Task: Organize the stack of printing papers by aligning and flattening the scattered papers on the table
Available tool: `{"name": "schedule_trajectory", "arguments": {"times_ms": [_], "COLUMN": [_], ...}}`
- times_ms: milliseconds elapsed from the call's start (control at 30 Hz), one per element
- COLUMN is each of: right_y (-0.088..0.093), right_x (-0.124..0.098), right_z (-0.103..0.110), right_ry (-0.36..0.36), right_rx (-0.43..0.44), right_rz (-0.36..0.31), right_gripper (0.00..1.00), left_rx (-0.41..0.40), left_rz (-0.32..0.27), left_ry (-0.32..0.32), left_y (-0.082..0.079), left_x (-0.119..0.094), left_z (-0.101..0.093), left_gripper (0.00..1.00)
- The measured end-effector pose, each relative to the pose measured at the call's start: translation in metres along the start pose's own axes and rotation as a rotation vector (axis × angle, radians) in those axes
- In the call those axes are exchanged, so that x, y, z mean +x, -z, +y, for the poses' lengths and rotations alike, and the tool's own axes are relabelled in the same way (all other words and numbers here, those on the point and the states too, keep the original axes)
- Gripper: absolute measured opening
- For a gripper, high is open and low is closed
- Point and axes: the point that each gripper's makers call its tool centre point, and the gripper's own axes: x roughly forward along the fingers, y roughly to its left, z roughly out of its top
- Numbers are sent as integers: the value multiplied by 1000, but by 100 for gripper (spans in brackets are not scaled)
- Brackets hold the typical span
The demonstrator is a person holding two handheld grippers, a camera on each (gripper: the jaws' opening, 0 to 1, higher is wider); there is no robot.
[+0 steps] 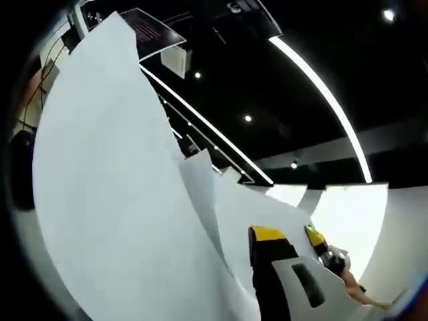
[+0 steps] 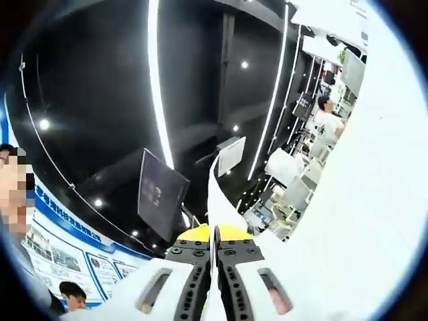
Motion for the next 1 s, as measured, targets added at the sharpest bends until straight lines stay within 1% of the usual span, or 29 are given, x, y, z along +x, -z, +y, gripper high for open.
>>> {"name": "schedule_trajectory", "arguments": {"times_ms": [133,267,433,600,800,867,1000], "right_y": [3,11,18,24,30,31,31], "right_x": [2,4,5,3,3,3,2], "right_z": [1,1,0,-3,-7,-8,-10], "right_ry": [-2,-1,16,32,39,46,54], "right_rx": [-2,14,-19,-6,32,5,9], "right_rz": [3,9,37,34,16,22,13], "right_gripper": [0,0,0,0,0,0,0], "left_rx": [-5,-14,-11,0,-2,-2,-2], "left_rz": [-1,0,-3,5,9,9,9], "left_ry": [7,10,17,20,16,16,16], "left_y": [0,-1,-1,-1,-1,-1,-1], "left_x": [0,0,-1,1,2,2,2], "left_z": [-1,-1,-3,-3,-1,-1,0], "left_gripper": [28,29,33,35,37,37,37]}}
